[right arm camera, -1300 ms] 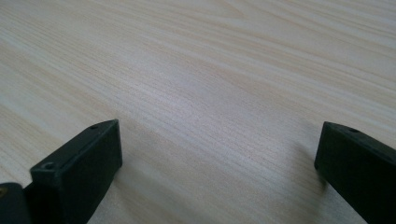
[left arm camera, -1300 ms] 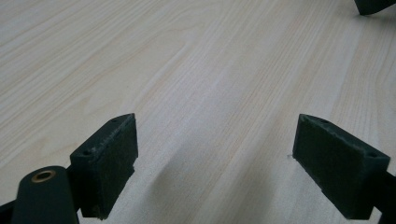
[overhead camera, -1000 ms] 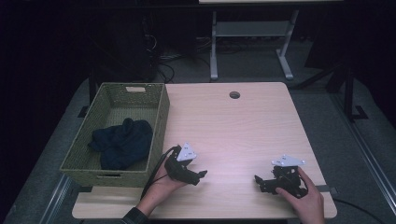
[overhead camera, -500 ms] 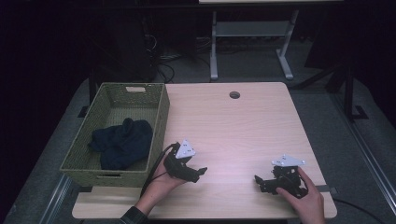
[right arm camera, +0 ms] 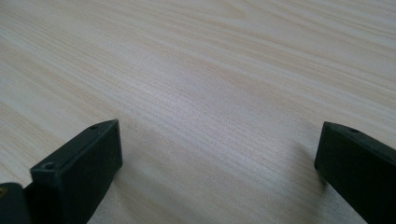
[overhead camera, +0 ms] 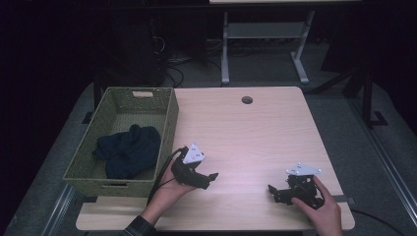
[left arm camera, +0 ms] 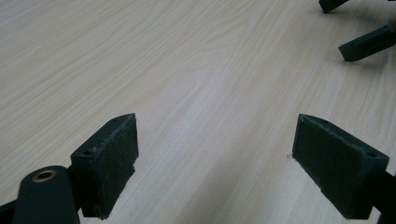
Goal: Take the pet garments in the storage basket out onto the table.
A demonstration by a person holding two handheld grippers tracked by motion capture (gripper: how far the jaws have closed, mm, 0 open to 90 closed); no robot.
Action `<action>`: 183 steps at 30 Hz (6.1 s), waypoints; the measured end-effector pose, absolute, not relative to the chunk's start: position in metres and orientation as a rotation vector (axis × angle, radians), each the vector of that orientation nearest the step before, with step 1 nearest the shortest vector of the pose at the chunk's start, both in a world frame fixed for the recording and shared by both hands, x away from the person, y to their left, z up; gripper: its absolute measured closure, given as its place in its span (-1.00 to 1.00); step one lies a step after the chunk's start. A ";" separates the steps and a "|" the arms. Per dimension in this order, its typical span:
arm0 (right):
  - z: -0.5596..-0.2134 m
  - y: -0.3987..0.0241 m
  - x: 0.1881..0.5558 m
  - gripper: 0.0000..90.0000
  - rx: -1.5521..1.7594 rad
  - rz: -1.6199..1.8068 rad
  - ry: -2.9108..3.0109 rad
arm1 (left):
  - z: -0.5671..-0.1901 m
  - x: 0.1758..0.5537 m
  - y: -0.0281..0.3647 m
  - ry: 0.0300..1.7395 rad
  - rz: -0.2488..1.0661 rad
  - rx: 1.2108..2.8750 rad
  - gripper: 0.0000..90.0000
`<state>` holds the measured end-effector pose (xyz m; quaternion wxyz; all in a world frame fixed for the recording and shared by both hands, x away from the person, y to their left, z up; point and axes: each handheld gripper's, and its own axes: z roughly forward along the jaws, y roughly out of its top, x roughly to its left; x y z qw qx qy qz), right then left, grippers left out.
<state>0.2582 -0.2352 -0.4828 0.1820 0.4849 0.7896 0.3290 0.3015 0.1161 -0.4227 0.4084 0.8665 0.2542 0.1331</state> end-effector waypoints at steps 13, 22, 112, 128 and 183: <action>-0.483 -0.235 0.258 -0.99 1.365 0.929 2.233 | -0.409 0.306 0.117 0.648 0.328 2.174 -0.69; -0.483 -0.235 0.258 -0.99 1.365 0.930 2.233 | -0.400 0.309 0.116 0.651 0.346 2.170 -0.68; -0.483 -0.235 0.258 -0.99 1.338 0.940 2.250 | -0.332 0.330 0.260 0.825 0.428 2.067 -0.68; -0.483 -0.235 0.258 -0.99 1.338 0.940 2.250 | -0.341 0.333 0.309 0.936 0.484 2.113 -0.67; -0.483 -0.235 0.258 -0.99 1.338 0.940 2.251 | -0.387 0.362 0.349 1.157 0.406 2.476 0.55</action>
